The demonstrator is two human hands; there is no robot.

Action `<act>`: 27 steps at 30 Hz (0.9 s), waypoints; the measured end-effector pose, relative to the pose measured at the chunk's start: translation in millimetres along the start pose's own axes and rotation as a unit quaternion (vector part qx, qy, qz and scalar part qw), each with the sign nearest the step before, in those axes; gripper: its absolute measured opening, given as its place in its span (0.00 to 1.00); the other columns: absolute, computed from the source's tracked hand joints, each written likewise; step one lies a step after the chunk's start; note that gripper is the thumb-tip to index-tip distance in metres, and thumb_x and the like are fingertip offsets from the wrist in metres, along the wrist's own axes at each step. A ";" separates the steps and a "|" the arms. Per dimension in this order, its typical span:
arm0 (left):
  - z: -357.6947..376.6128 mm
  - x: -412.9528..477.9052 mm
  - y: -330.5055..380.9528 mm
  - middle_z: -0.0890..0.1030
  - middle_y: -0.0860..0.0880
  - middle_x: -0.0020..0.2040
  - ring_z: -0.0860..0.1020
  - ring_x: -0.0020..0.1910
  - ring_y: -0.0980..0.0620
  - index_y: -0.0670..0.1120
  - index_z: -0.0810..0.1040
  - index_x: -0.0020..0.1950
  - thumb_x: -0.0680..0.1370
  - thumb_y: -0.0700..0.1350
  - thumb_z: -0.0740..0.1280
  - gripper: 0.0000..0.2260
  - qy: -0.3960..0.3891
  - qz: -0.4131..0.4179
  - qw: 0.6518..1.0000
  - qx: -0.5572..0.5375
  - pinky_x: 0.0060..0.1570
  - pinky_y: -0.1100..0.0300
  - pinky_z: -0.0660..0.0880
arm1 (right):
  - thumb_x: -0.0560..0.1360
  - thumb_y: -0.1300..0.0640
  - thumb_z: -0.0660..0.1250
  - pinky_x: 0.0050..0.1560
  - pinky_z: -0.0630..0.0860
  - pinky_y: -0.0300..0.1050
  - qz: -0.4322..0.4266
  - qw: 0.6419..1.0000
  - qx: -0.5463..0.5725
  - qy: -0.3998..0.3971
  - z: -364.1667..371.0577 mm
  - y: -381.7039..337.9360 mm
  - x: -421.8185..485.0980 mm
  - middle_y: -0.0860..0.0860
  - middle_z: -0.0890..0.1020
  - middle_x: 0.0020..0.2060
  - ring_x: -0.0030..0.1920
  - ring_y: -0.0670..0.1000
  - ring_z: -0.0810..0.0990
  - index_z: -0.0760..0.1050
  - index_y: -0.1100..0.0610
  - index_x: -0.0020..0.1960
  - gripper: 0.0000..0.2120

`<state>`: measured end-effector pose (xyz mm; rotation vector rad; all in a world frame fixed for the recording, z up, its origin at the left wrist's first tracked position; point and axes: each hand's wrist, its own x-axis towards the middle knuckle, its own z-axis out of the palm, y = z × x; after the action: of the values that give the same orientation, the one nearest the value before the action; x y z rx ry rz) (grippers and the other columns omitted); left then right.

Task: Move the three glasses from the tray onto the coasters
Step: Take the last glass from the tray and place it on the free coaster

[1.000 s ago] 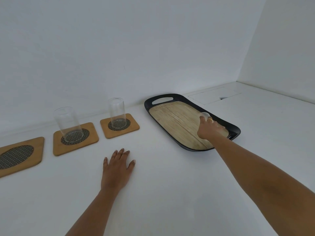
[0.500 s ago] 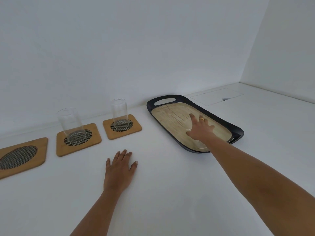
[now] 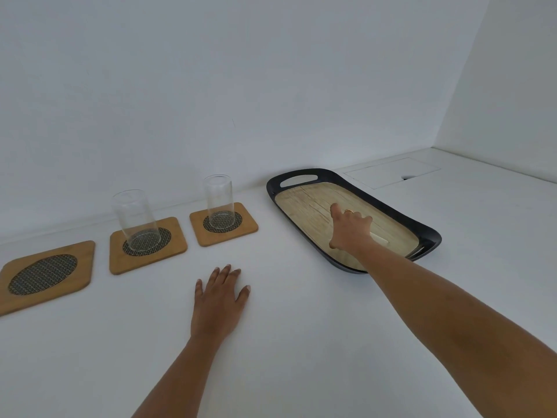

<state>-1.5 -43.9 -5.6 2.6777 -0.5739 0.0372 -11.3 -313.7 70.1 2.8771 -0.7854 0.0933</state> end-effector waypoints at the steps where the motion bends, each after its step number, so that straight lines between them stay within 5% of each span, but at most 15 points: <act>1: 0.0 -0.1 -0.2 0.58 0.52 0.77 0.52 0.76 0.53 0.51 0.58 0.73 0.80 0.55 0.53 0.22 0.000 0.000 1.000 0.000 0.75 0.47 0.47 | 0.70 0.57 0.68 0.56 0.72 0.53 -0.001 1.000 -0.003 0.003 -0.6 -1.9 -0.2 0.56 0.78 0.53 0.54 0.57 0.76 0.56 0.56 0.69 0.33; 15: -4.9 -11.1 -6.2 0.58 0.51 0.76 0.53 0.76 0.54 0.50 0.59 0.73 0.80 0.53 0.53 0.21 0.010 -0.002 1.000 -0.025 0.75 0.53 0.49 | 0.65 0.51 0.73 0.44 0.68 0.44 -0.041 0.996 0.032 0.077 -63.7 -16.2 -3.8 0.55 0.71 0.62 0.59 0.55 0.74 0.69 0.60 0.62 0.29; 21: -9.7 -24.9 -15.1 0.59 0.52 0.76 0.53 0.76 0.54 0.51 0.60 0.72 0.80 0.52 0.53 0.21 0.022 -0.022 0.999 -0.027 0.75 0.52 0.49 | 0.65 0.45 0.74 0.52 0.74 0.49 -0.029 0.977 0.157 0.143 -84.2 -23.1 -16.6 0.56 0.72 0.61 0.61 0.57 0.72 0.66 0.62 0.63 0.34; 25: -13.6 -34.1 -22.5 0.59 0.51 0.76 0.53 0.76 0.54 0.50 0.60 0.72 0.80 0.52 0.53 0.21 0.031 -0.039 0.998 -0.029 0.75 0.53 0.49 | 0.65 0.45 0.75 0.55 0.74 0.49 0.061 0.889 0.425 0.160 -79.9 -32.0 -25.0 0.59 0.71 0.61 0.60 0.58 0.74 0.65 0.66 0.63 0.38; 27: -15.1 -38.5 -26.6 0.59 0.51 0.76 0.54 0.76 0.54 0.50 0.61 0.72 0.80 0.52 0.54 0.21 0.037 -0.045 0.998 -0.033 0.75 0.53 0.49 | 0.64 0.44 0.75 0.48 0.81 0.50 0.138 0.776 0.610 0.085 -74.6 -37.3 -31.3 0.58 0.71 0.60 0.55 0.57 0.77 0.66 0.66 0.64 0.39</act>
<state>-25.3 -0.9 -5.8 2.6231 -0.4230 0.0912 -20.6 -253.9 135.4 3.6829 -1.5122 1.3508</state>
